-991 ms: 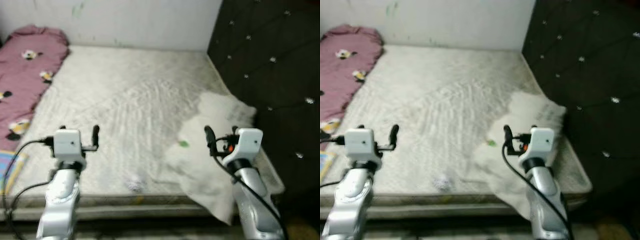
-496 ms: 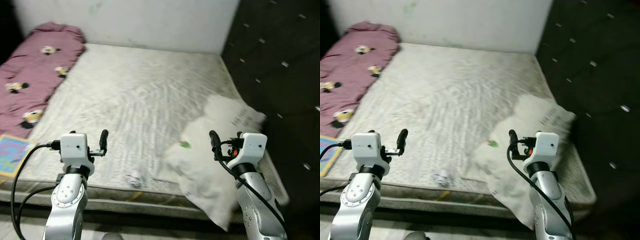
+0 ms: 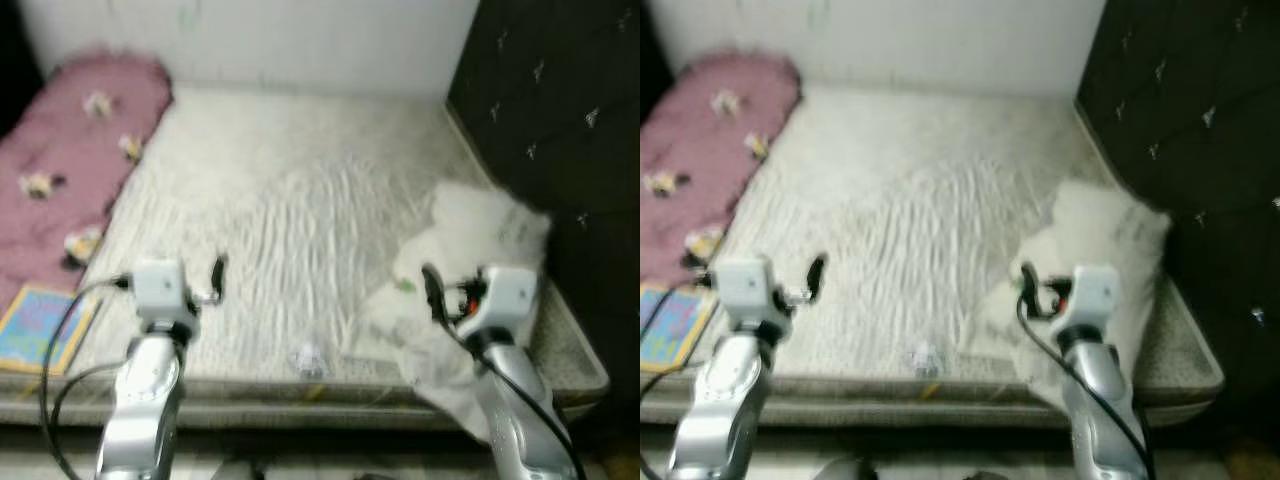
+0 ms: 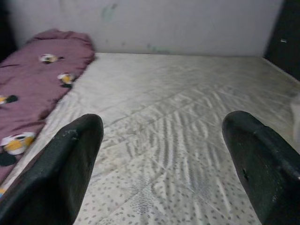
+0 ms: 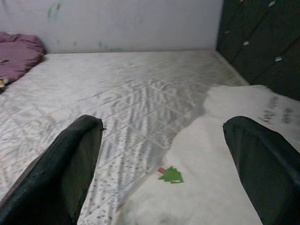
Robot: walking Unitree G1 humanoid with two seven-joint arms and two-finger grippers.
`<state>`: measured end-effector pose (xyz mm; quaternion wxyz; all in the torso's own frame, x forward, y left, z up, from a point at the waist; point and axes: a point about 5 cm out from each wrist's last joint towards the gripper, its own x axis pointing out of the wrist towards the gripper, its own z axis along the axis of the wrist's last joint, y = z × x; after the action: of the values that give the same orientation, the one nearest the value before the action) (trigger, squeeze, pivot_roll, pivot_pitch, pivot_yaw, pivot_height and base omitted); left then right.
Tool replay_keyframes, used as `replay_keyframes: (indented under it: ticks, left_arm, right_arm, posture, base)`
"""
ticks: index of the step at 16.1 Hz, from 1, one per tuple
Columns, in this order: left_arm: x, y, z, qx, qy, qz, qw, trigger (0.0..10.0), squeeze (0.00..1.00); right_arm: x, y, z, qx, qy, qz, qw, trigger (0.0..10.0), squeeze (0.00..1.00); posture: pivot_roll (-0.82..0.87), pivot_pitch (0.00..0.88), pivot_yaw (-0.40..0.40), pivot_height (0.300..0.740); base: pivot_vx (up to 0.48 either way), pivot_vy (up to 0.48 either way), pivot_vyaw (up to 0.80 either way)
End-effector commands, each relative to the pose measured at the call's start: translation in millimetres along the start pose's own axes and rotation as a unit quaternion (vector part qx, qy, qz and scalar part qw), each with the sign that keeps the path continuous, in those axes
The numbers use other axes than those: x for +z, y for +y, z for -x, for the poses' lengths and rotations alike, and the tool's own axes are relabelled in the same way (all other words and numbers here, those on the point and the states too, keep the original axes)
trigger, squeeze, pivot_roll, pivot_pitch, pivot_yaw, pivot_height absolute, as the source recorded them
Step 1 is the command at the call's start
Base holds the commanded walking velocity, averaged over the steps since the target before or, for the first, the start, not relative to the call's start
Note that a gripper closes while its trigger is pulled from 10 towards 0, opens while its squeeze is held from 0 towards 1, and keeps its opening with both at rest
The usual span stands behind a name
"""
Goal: Clean up the room
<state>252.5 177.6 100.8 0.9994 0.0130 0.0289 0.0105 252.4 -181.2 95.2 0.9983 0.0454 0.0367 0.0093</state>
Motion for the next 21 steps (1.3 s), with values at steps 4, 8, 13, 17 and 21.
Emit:
replay_keyframes:
  ticks: [4, 8, 13, 17, 21]
  left_arm:
    - [5, 7.5, -4.9, 0.015, -0.013, -0.003, 1.000, 10.0, 0.00]
    - [7, 7.4, -3.5, 0.014, -0.017, -0.010, 1.000, 10.0, 0.00]
    - [12, 9.6, -5.6, 0.013, -0.027, -0.018, 0.999, 10.0, 0.00]
    - [17, 5.1, -7.3, 0.011, -0.037, -0.008, 0.999, 10.0, 0.00]
    - [15, 6.7, -4.3, 0.011, -0.035, -0.009, 0.999, 10.0, 0.00]
  right_arm:
    - [6, 6.5, -8.5, 0.017, -0.013, 0.002, 1.000, 10.0, 0.00]
    - [8, 6.0, -9.7, 0.014, -0.017, 0.001, 1.000, 10.0, 0.00]
    - [11, 5.1, -12.0, 0.011, -0.021, 0.005, 1.000, 10.0, 0.00]
    - [14, 6.1, -15.5, 0.018, -0.024, 0.010, 1.000, 10.0, 0.00]
    - [14, 7.3, -16.2, 0.018, -0.020, 0.006, 1.000, 10.0, 0.00]
  posture:
    - [-0.01, 0.000, -0.074, 0.740]
    - [-0.01, 0.000, -0.082, 0.740]
    - [-0.03, 0.000, -0.075, 0.740]
    - [-0.02, 0.000, -0.083, 0.740]
    - [-0.03, 0.000, -0.088, 0.740]
  base:
    - [0.000, 0.480, 0.00]
    - [0.000, 0.427, 0.00]
    - [0.000, 0.054, 0.00]
    - [0.000, 0.000, 0.00]
    - [0.000, 0.000, 0.00]
